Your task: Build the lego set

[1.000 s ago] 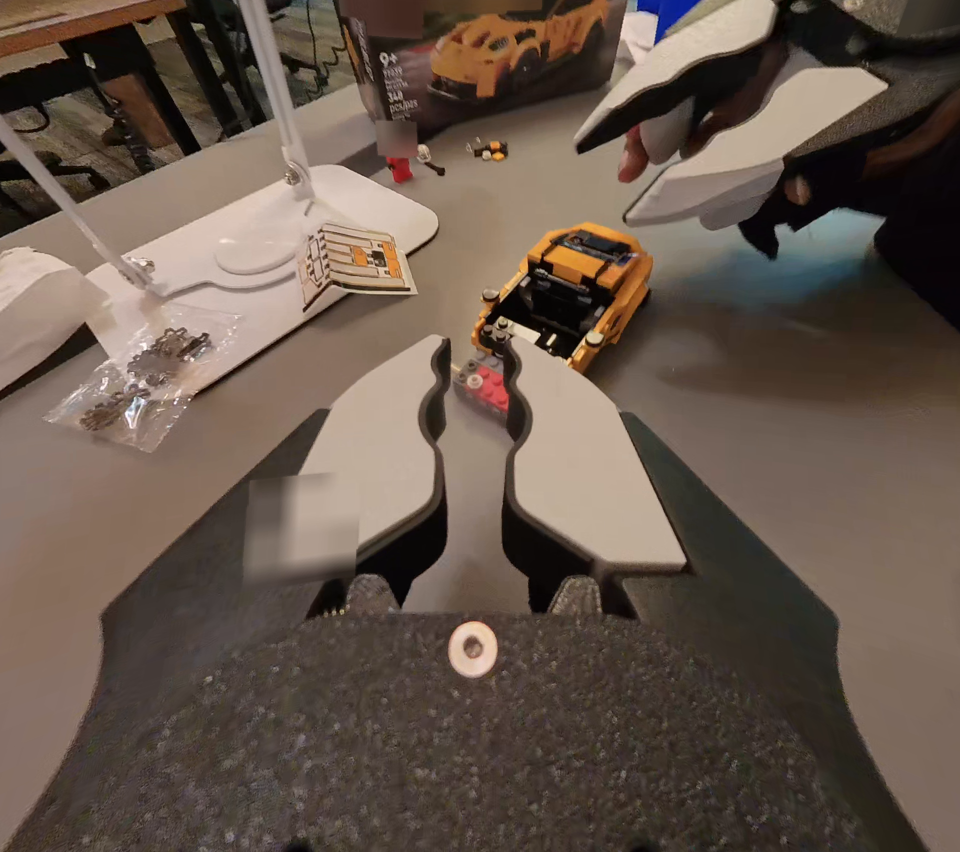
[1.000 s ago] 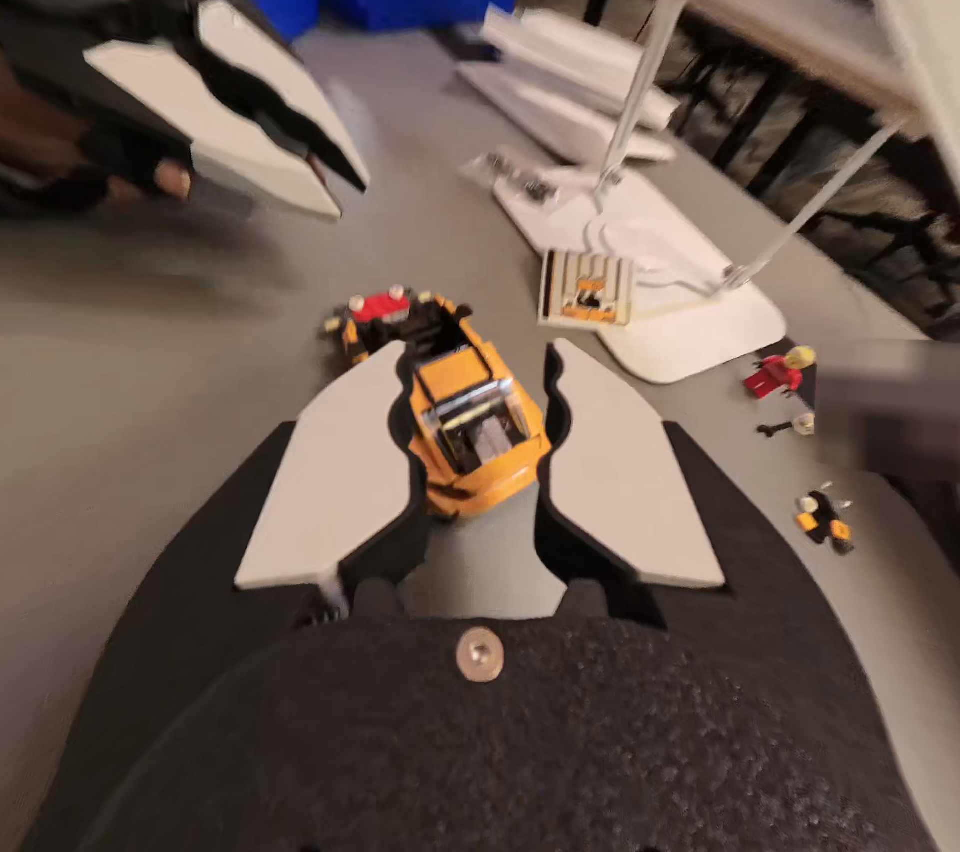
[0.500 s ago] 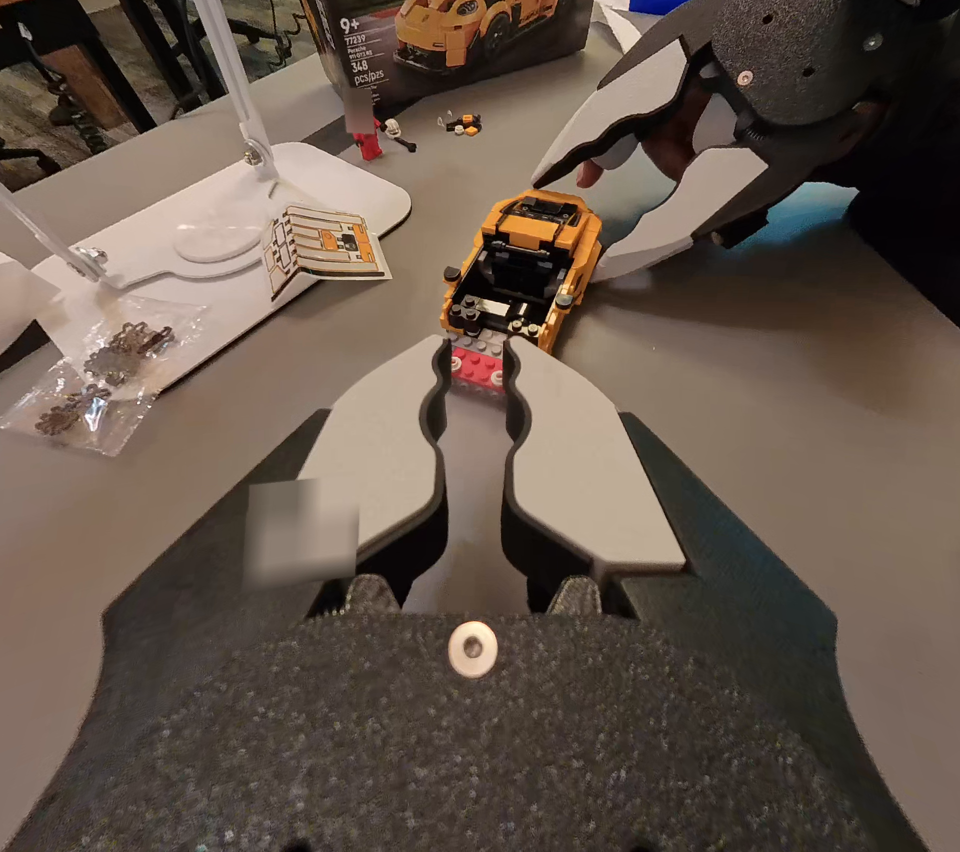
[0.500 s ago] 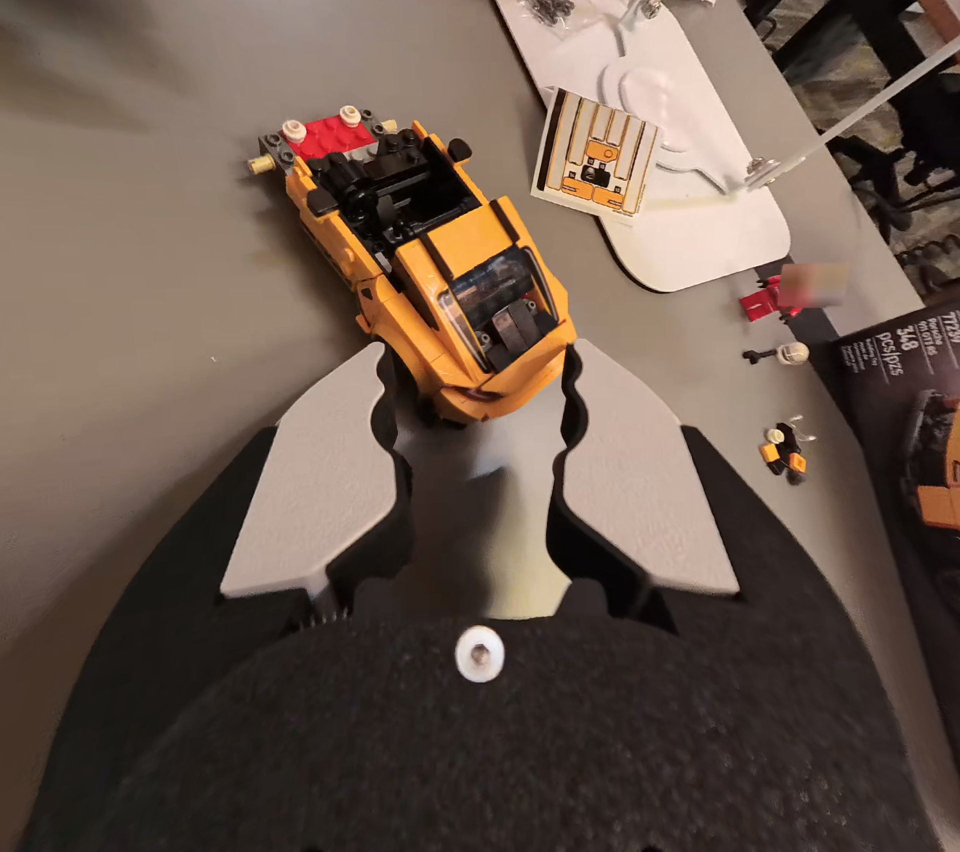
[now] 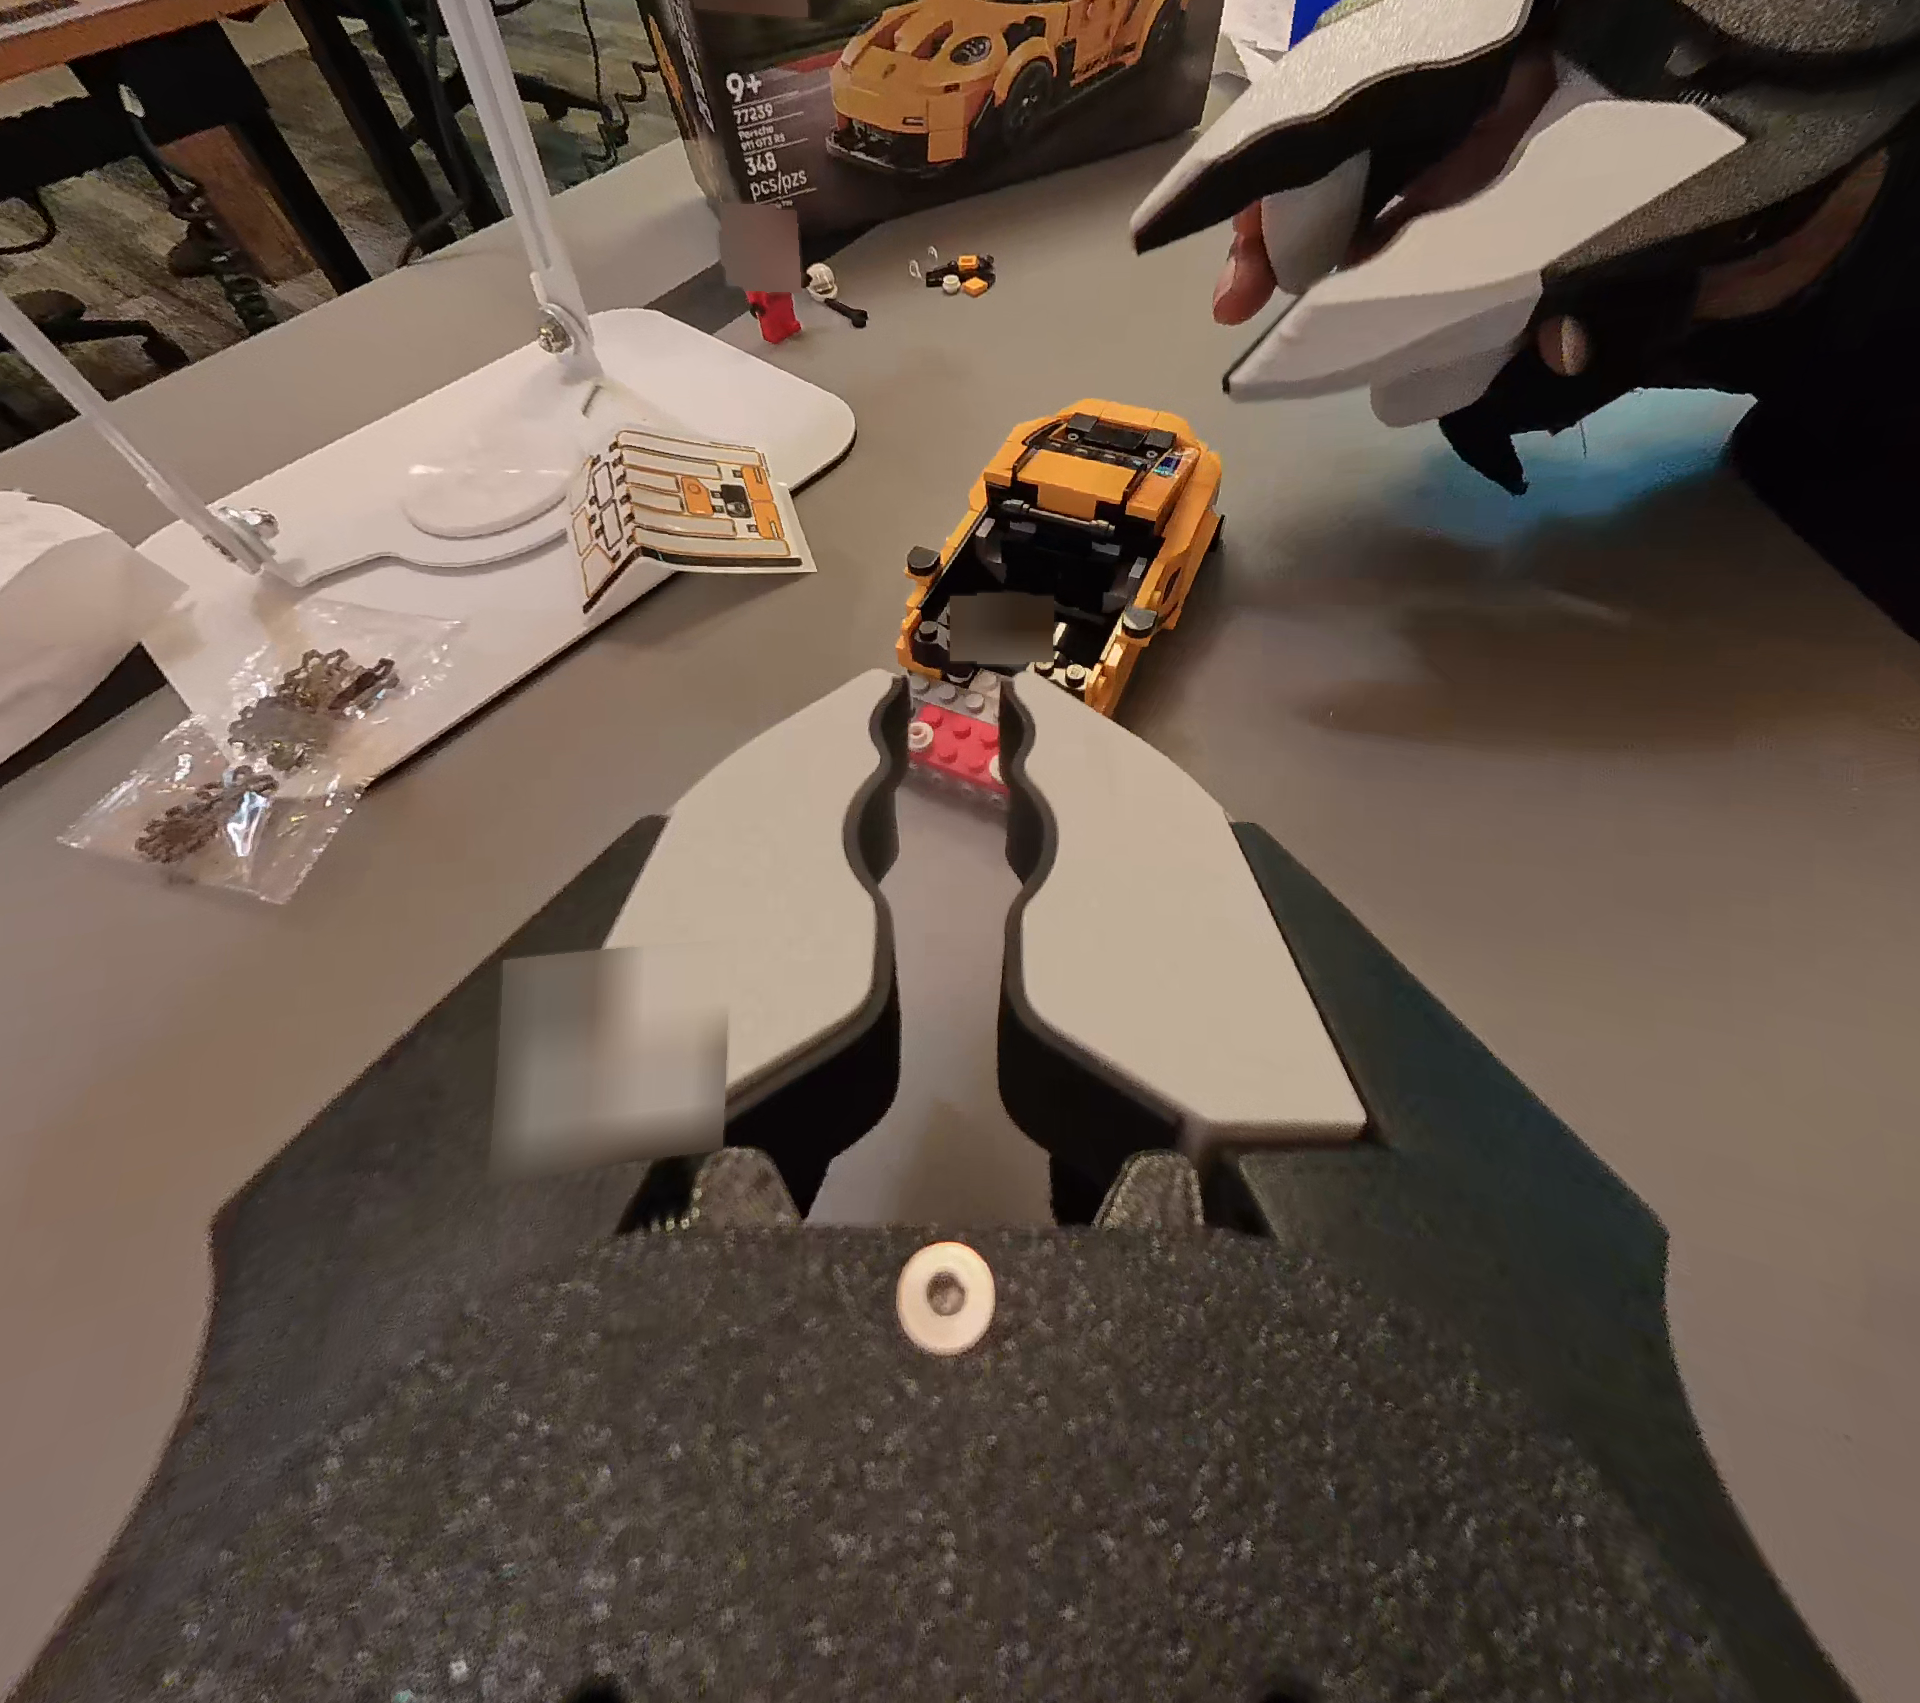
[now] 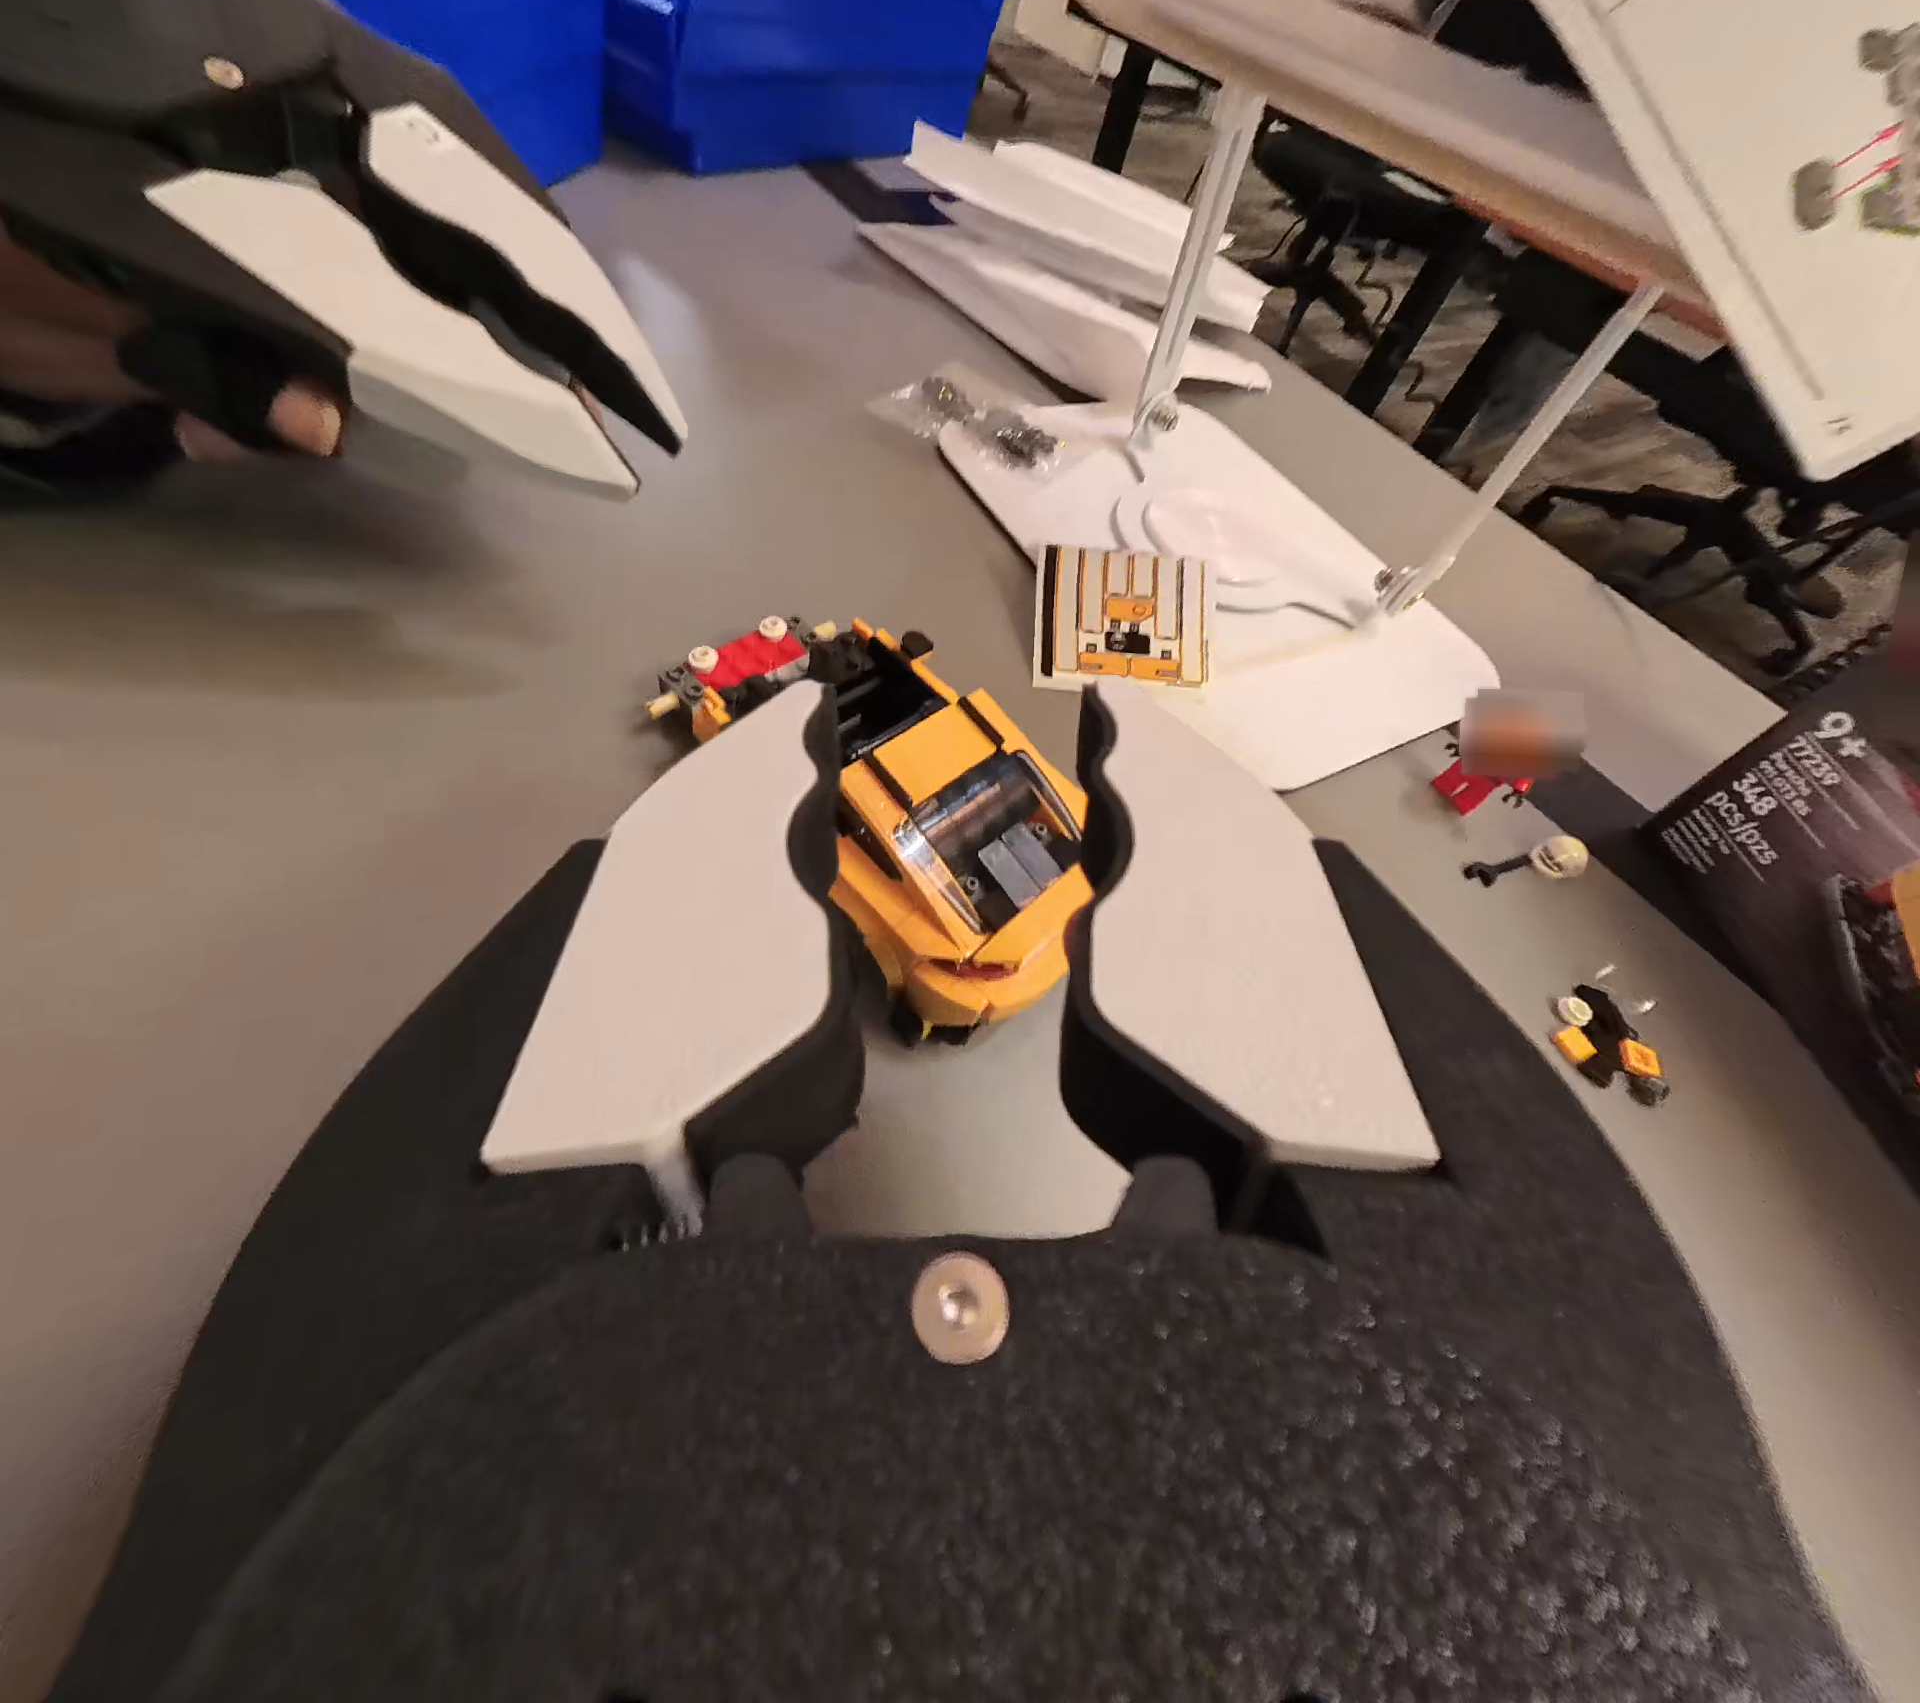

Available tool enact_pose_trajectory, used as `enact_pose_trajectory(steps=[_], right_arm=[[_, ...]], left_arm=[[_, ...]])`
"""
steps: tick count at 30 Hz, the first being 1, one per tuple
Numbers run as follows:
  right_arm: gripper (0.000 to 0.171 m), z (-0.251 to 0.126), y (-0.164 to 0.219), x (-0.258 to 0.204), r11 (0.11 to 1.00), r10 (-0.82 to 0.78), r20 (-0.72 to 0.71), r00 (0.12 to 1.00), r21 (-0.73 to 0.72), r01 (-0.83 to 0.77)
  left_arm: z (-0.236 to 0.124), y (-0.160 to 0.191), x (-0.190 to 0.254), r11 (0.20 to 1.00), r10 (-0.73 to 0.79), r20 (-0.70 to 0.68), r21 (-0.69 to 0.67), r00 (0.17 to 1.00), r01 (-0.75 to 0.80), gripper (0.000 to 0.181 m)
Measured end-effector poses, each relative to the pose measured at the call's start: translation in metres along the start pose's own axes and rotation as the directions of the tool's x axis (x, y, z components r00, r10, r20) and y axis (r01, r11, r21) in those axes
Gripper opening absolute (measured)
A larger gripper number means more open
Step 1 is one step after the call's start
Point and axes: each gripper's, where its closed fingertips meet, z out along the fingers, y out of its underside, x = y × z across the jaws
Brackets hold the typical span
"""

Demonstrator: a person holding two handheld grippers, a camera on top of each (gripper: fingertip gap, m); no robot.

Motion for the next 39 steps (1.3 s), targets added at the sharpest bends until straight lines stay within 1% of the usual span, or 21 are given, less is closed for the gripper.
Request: enact_pose_trajectory(steps=[3, 6, 8, 10, 12, 14, 15, 17, 19, 20, 25, 28, 31, 33, 35, 36, 39], right_arm=[[0.032, 0.0, -0.009, 0.01, 0.999, 0.014, -0.083, 0.996, 0.04, -0.011], [0.019, 0.009, -0.038, 0.03, 0.997, 0.008, -0.188, 0.982, 0.081, 0.007], [0.01, 0.025, -0.068, 0.041, 0.997, -0.038, -0.213, 0.976, 0.06, 0.052], [0.0, 0.045, -0.108, 0.059, 0.995, -0.072, -0.252, 0.965, 0.053, 0.088], [0.0, 0.072, -0.14, 0.08, 0.996, -0.075, -0.269, 0.96, 0.024, 0.085], [0.0, 0.101, -0.157, 0.097, 0.996, -0.084, -0.261, 0.962, -0.032, 0.078], [0.0, 0.113, -0.157, 0.105, 0.992, -0.111, -0.269, 0.957, -0.083, 0.092], [0.0, 0.133, -0.142, 0.118, 0.966, -0.182, -0.276, 0.944, -0.23, 0.119], [0.0, 0.137, -0.124, 0.128, 0.936, -0.228, -0.272, 0.935, -0.325, 0.134], [0.0, 0.136, -0.119, 0.131, 0.926, -0.256, -0.267, 0.929, -0.343, 0.157], [0.0, 0.123, -0.111, 0.144, 0.901, -0.339, -0.228, 0.913, -0.359, 0.244], [0.0, 0.115, -0.109, 0.148, 0.901, -0.365, -0.2, 0.909, -0.32, 0.291], [0.0, 0.105, -0.106, 0.153, 0.922, -0.335, -0.22, 0.916, -0.275, 0.271], [0.0, 0.096, -0.101, 0.163, 0.919, -0.347, -0.25, 0.904, -0.284, 0.274], [0.0, 0.087, -0.086, 0.179, 0.898, -0.364, -0.282, 0.888, -0.361, 0.253], [0.0, 0.084, -0.083, 0.185, 0.9, -0.362, -0.292, 0.885, -0.359, 0.249], [0.0, 0.085, -0.083, 0.186, 0.938, -0.262, -0.27, 0.927, -0.296, 0.179]], left_arm=[[0.001, -0.001, 0.002, 1.0, 0.006, -0.003, 0.004, 1.0, -0.006, 0.015], [0.005, 0.002, 0.003, 1.0, 0.002, -0.008, -0.009, 1.0, -0.002, 0.014], [0.007, 0.003, 0.006, 1.0, -0.001, -0.02, -0.014, 1.0, 0.001, 0.014], [0.007, 0.005, 0.007, 1.0, 0.015, -0.016, -0.024, 1.0, -0.016, 0.014], [0.005, 0.006, 0.006, 0.999, 0.035, -0.003, -0.029, 0.999, -0.035, 0.013], [0.004, 0.006, 0.004, 0.999, 0.029, -0.001, -0.026, 1.0, -0.029, 0.012], [0.004, 0.006, 0.003, 1.0, 0.02, -0.003, -0.025, 1.0, -0.02, 0.012], [0.003, 0.005, 0.001, 1.0, 0.004, -0.005, -0.022, 1.0, -0.004, 0.012], [0.002, 0.005, 0.001, 1.0, -0.011, -0.011, -0.019, 1.0, 0.011, 0.011], [0.002, 0.005, 0.001, 1.0, -0.021, -0.019, -0.019, 1.0, 0.021, 0.011], [0.002, 0.002, 0.007, 0.999, -0.048, -0.058, -0.015, 0.997, 0.048, 0.011], [0.001, 0.004, 0.006, 0.999, -0.034, -0.05, -0.022, 0.998, 0.033, 0.011], [0.001, 0.005, 0.006, 0.999, -0.04, -0.05, -0.027, 0.998, 0.039, 0.011], [0.002, 0.006, 0.006, 0.998, -0.046, -0.053, -0.034, 0.998, 0.044, 0.011], [0.003, 0.008, 0.007, 0.998, -0.044, -0.059, -0.041, 0.997, 0.042, 0.011], [0.003, 0.008, 0.008, 0.998, -0.042, -0.062, -0.044, 0.997, 0.039, 0.011], [0.005, 0.009, 0.011, 0.998, -0.032, -0.067, -0.053, 0.997, 0.029, 0.011]])
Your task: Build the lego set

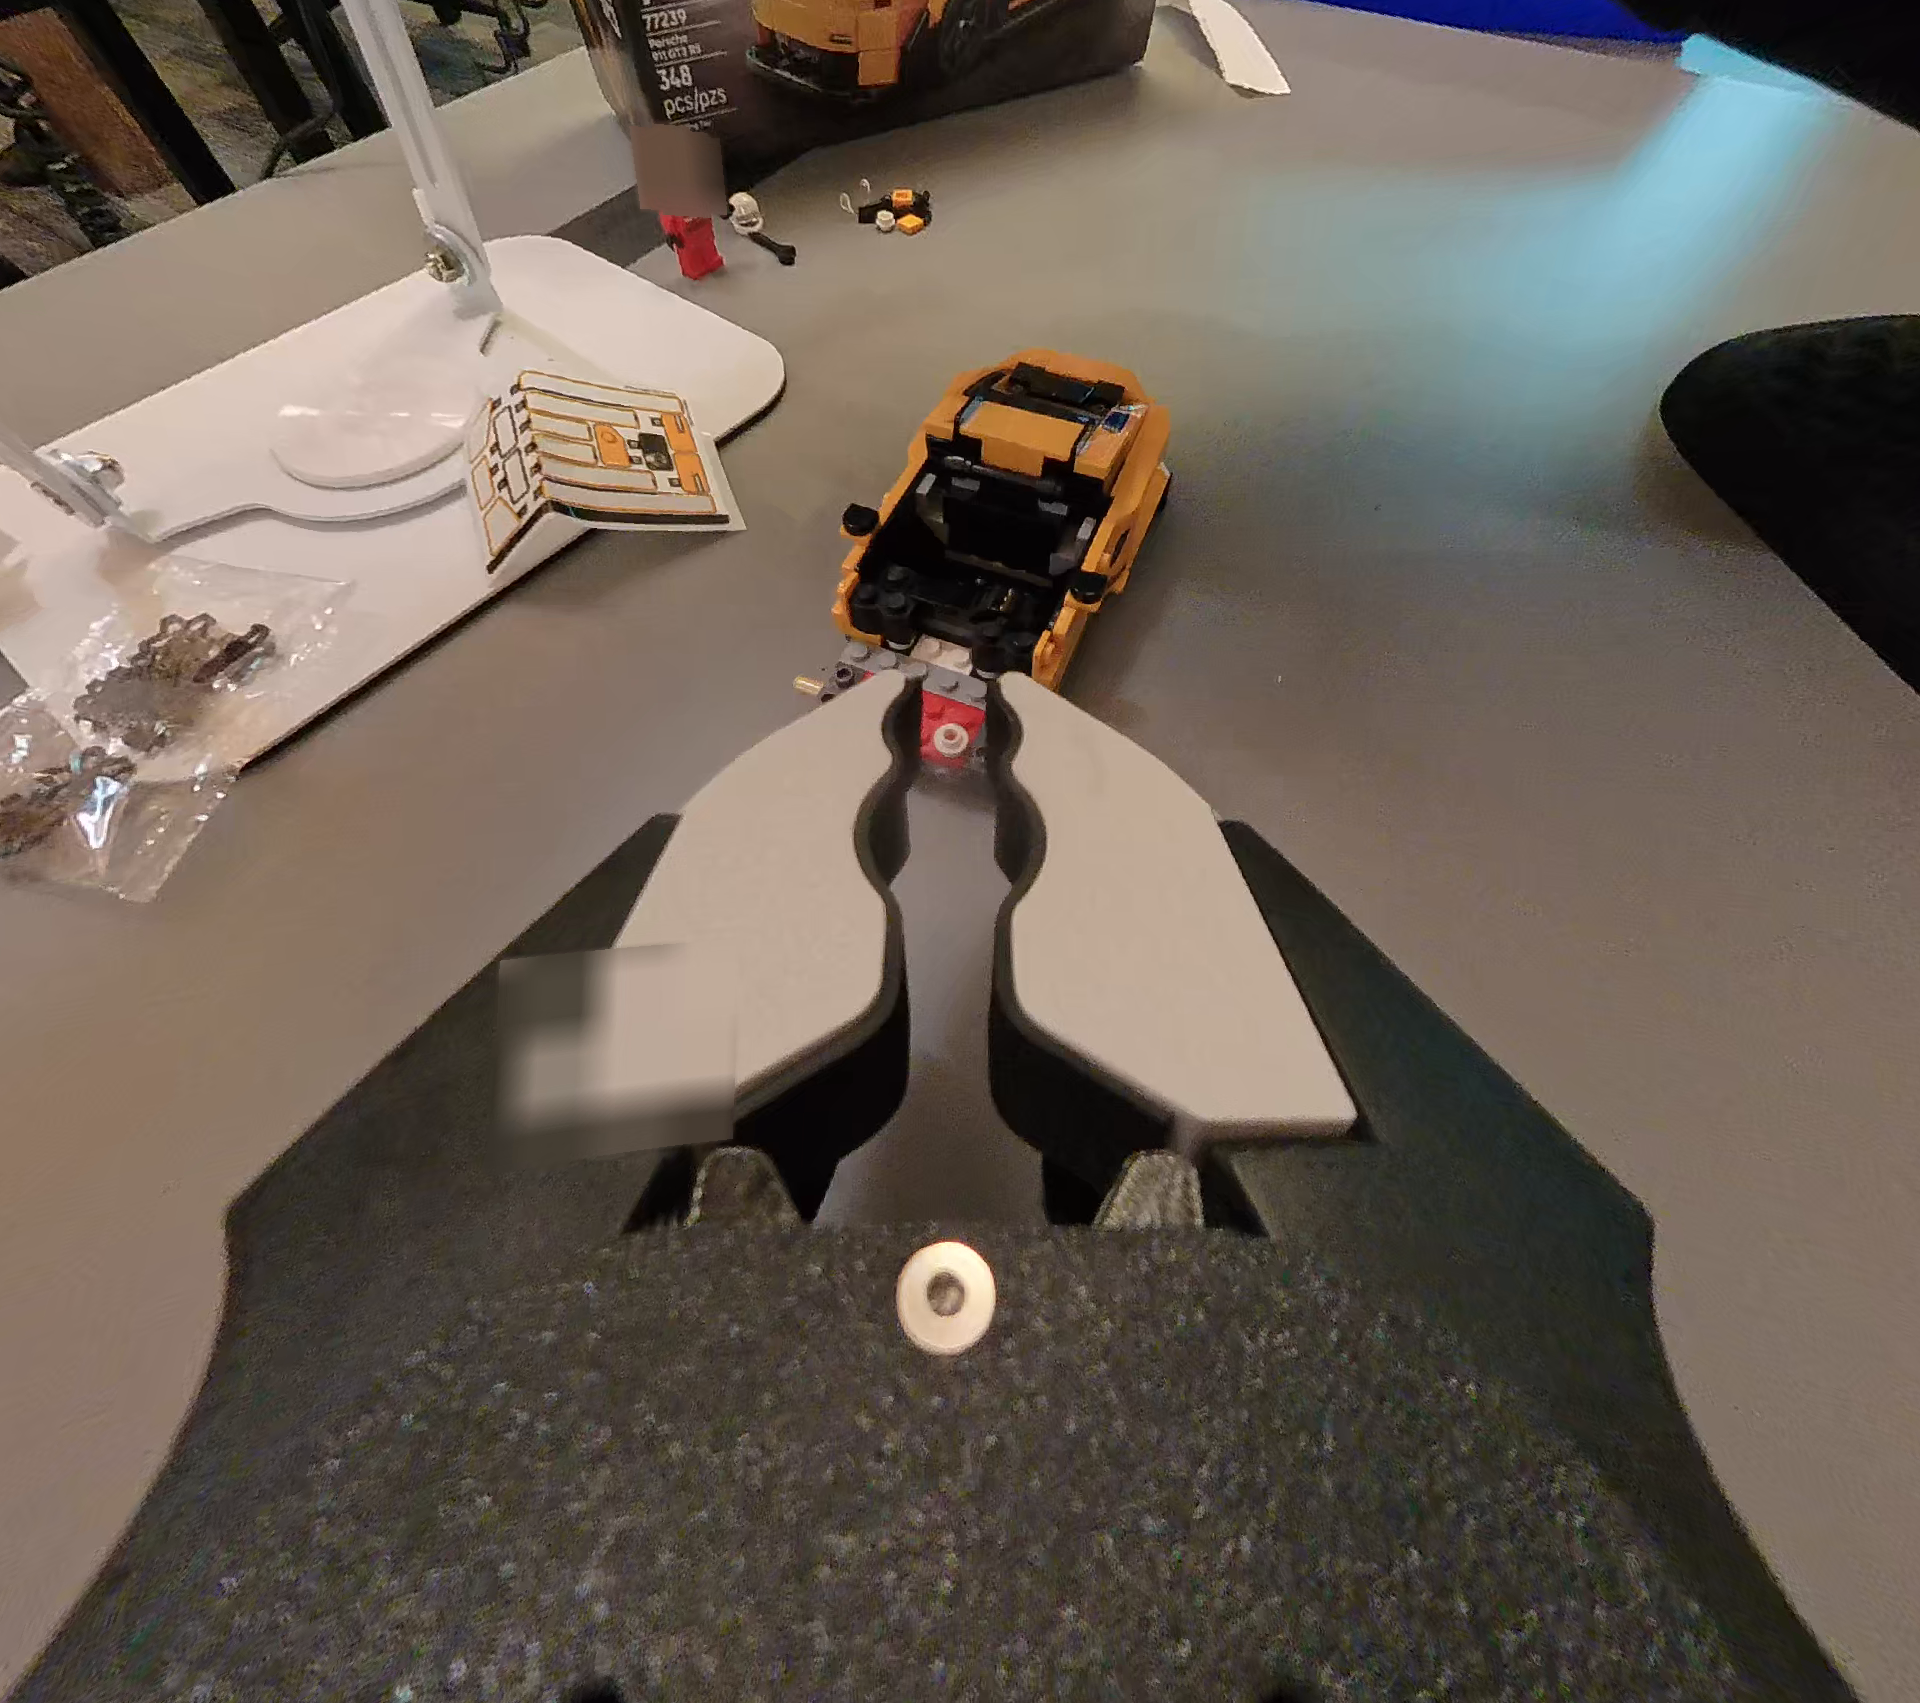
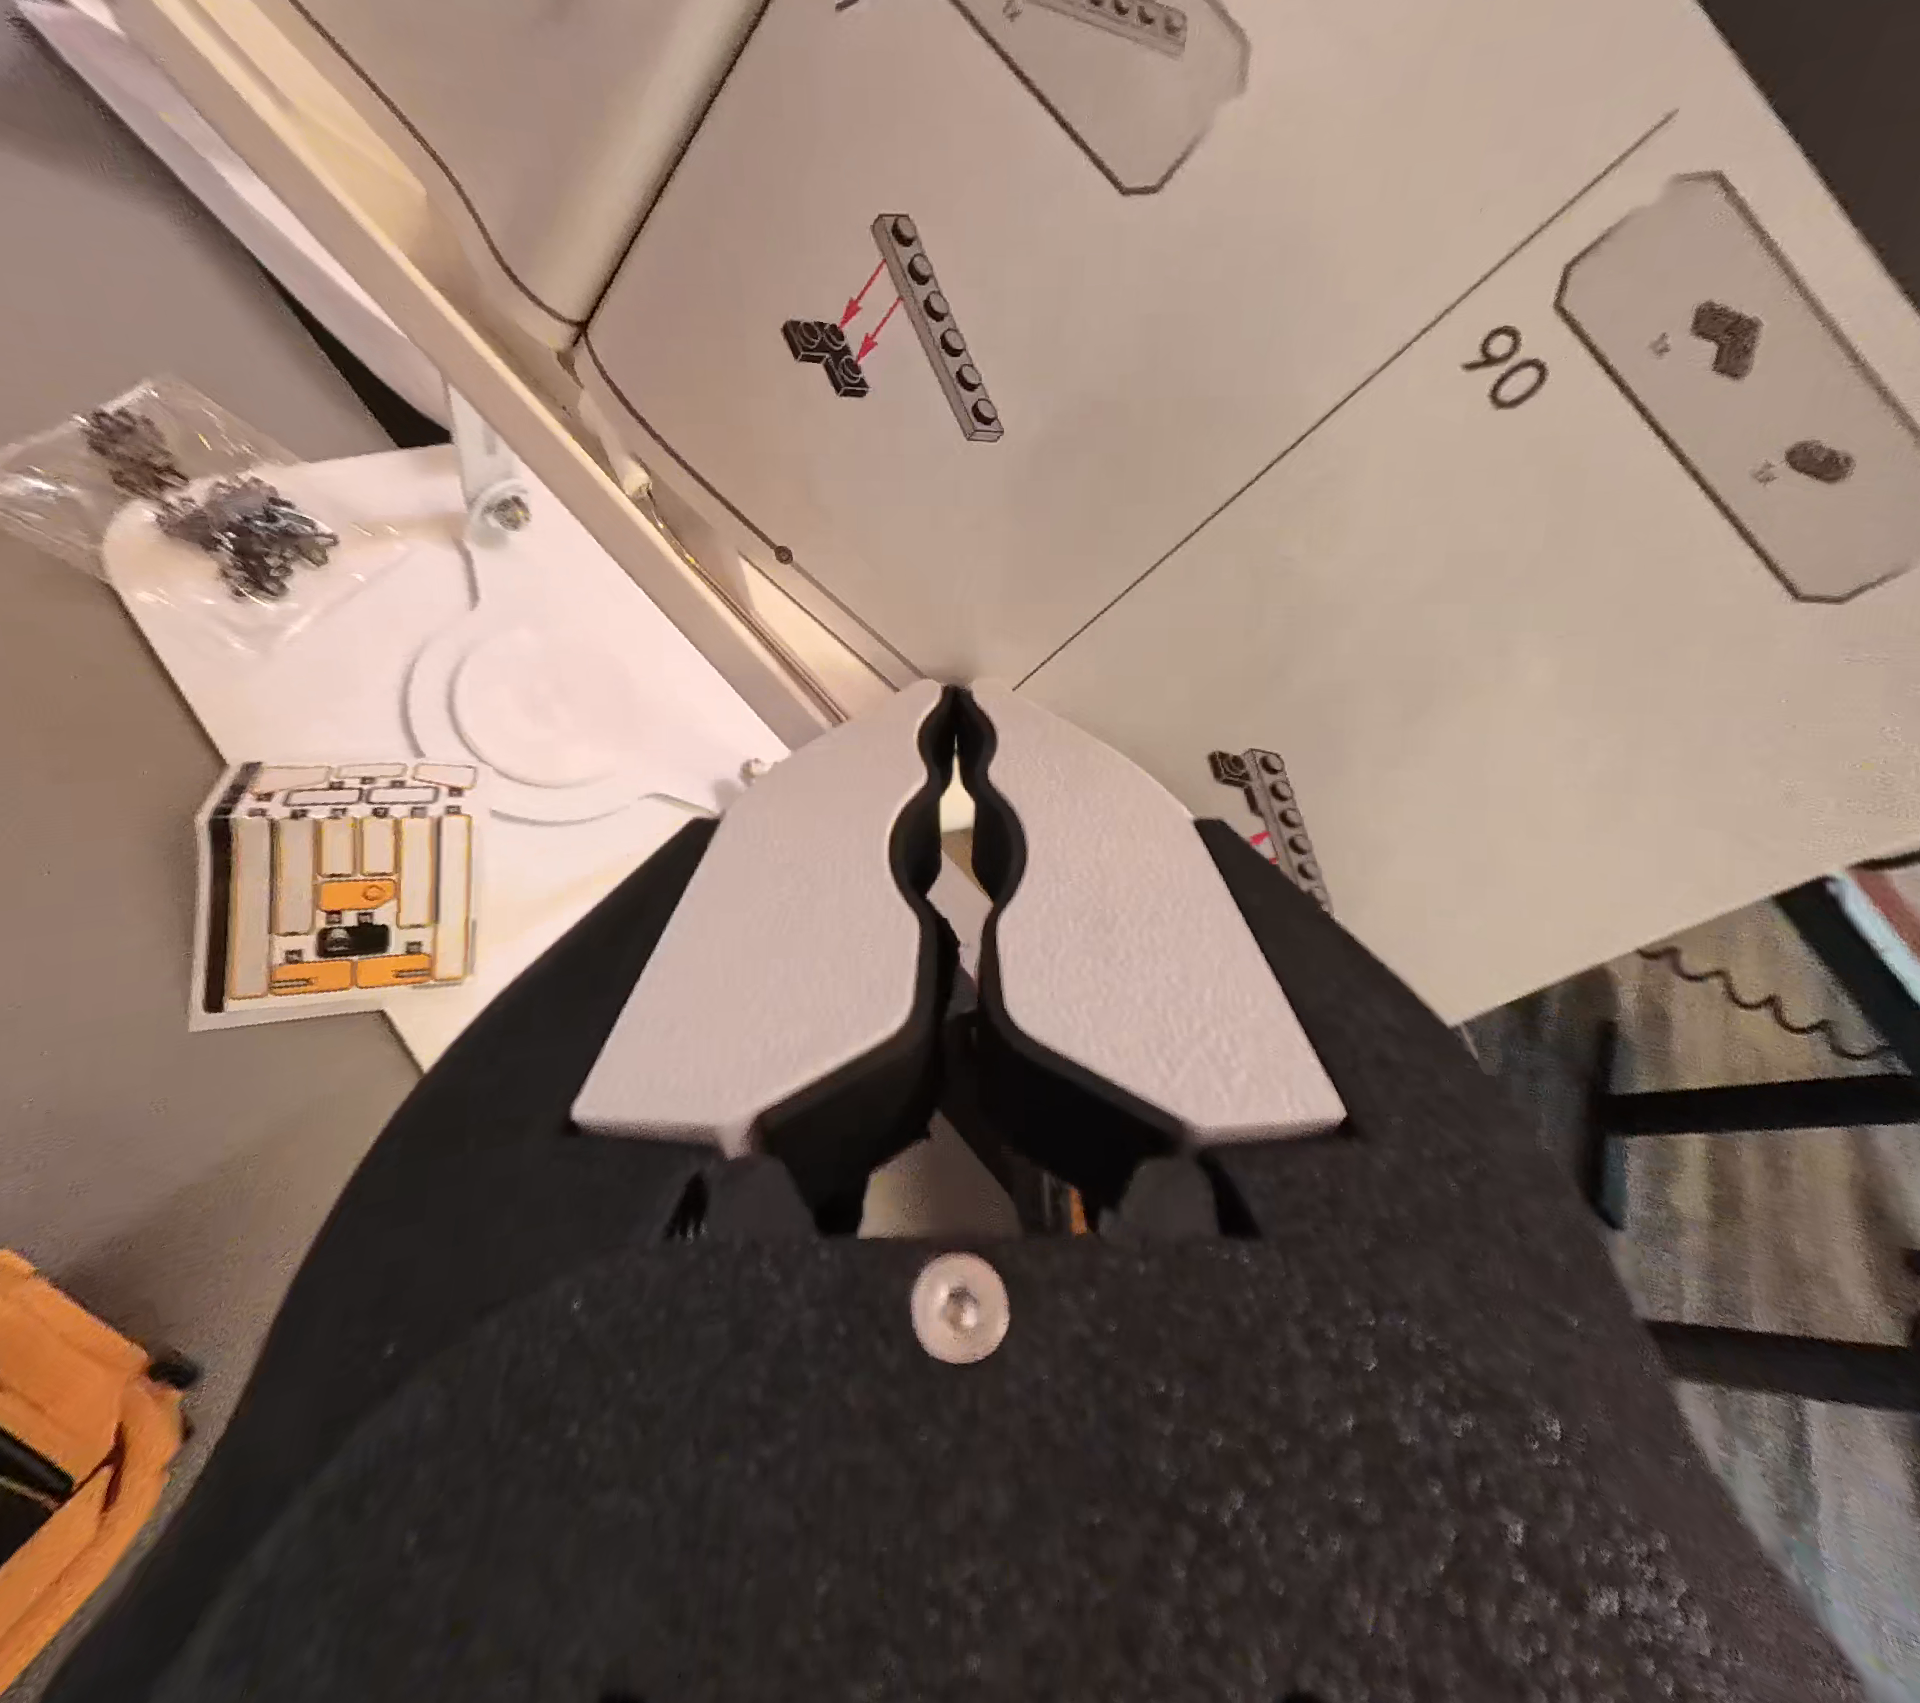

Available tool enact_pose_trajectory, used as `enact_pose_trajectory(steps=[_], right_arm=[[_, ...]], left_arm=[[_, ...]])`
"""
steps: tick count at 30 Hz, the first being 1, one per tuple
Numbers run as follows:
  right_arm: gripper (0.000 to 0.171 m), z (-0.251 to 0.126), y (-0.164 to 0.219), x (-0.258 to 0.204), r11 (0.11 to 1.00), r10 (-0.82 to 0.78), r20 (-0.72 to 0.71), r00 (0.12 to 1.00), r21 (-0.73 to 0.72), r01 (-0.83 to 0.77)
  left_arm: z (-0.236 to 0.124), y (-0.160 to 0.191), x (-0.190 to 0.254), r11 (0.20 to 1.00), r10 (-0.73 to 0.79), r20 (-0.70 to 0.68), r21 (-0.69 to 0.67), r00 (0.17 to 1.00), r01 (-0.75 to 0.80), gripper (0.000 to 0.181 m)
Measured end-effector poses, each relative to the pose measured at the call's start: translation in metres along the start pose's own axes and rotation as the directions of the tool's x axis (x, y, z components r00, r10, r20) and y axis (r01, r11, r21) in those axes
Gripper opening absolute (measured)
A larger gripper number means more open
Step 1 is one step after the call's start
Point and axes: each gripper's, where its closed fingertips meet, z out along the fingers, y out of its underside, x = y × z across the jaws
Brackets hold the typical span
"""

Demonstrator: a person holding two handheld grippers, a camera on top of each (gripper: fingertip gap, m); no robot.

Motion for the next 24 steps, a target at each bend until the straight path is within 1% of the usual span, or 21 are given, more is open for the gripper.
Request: enact_pose_trajectory(steps=[4, 7, 18, 24], right_arm=[[0.0, 0.0, -0.001, 0.0, 0.999, -0.02, 0.01, 1.0, -0.034, 0.021], [0.0, -0.002, 0.003, -0.002, 0.997, 0.029, 0.037, 0.999, -0.075, -0.026], [0.0, -0.022, 0.006, -0.004, 0.994, 0.111, 0.009, 0.994, 0.004, -0.111], [0.0, -0.036, 0.0, -0.011, 0.98, 0.189, -0.016, 0.982, 0.072, -0.188]], left_arm=[[0.001, 0.003, 0.0, 1.0, -0.001, -0.001, -0.013, 1.0, 0.001, 0.011], [0.001, 0.003, 0.0, 1.0, -0.006, -0.003, -0.015, 1.0, 0.006, 0.011], [-0.001, 0.0, 0.0, 1.0, -0.007, 0.0, 0.001, 1.0, 0.007, 0.011], [-0.002, -0.002, -0.001, 1.0, -0.007, 0.006, 0.012, 1.0, 0.007, 0.01]])
